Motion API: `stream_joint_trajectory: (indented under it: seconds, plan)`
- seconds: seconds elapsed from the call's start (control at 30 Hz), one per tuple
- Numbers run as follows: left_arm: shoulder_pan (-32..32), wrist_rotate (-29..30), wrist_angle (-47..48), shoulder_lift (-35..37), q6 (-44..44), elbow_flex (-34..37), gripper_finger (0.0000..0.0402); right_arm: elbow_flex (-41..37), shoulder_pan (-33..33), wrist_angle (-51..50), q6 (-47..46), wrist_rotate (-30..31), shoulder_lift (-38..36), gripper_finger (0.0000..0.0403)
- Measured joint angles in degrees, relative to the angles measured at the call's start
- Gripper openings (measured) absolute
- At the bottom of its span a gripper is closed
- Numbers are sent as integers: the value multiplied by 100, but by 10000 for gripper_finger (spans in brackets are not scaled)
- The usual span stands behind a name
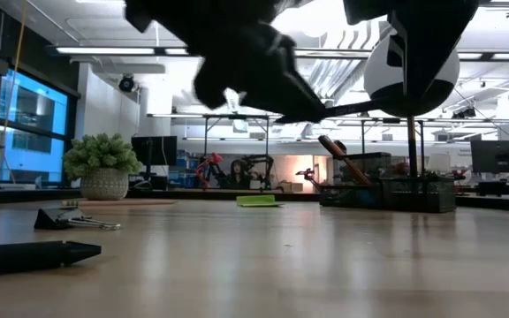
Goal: Pick and place office supplies into organizer
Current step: Put the black pen into the black desk organizer
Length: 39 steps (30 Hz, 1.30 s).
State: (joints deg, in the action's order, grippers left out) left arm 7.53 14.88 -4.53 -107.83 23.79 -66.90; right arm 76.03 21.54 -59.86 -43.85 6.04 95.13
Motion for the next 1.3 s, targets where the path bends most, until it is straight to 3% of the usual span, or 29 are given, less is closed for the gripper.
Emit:
stream_joint_trajectory:
  seconds: [0.33,0.57,0.77,0.93,1.03,1.2,1.3]
  plan:
    - [0,138,-4,-343,-157,-285,120,0,13,37,11,23,-2,17]
    - [0,117,6,-343,-193,-285,17,-2,15,50,17,47,-2,17]
    - [0,126,11,-343,-321,-283,16,-2,15,49,41,99,-4,24]
    - [-2,43,5,-343,-368,-283,13,-2,77,59,342,111,-4,69]
    - [-48,-453,-58,-343,-352,-283,9,-2,190,59,563,68,-67,102]
    - [-248,-1968,-556,-342,-353,-283,9,-2,430,108,572,-7,-539,146]
    - [-410,-2765,-611,-340,-461,-277,9,-2,705,178,404,548,-1046,157]
